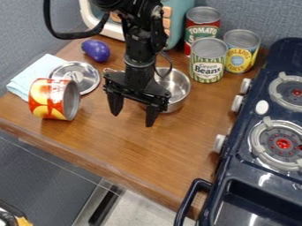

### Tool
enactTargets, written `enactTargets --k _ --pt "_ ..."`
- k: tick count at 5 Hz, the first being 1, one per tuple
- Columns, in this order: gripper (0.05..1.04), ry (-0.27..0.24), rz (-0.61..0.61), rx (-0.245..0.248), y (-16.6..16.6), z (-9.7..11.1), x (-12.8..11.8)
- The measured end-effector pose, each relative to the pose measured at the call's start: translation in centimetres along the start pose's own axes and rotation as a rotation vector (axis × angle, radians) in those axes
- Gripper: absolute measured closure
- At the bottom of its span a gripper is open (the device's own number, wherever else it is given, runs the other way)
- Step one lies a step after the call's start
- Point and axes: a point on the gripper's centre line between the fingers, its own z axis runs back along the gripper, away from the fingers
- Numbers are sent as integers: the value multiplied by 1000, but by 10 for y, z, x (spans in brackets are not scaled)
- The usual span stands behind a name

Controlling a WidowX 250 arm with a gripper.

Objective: Pushed the red can below the metal lid

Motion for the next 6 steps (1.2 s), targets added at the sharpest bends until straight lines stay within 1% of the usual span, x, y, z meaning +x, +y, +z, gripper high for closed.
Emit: enactTargets --k 1,2,3,4,5,6 --pt "82 31 -1 2 -1 -8 -4" --pt "82 34 4 -1 -1 -11 -4" --pt "83 26 35 -3 6 -11 -1" --pt "82 12 57 -17 14 -6 4" --pt "82 0 124 -56 33 -5 5" --pt "82 4 124 -64 35 -4 5"
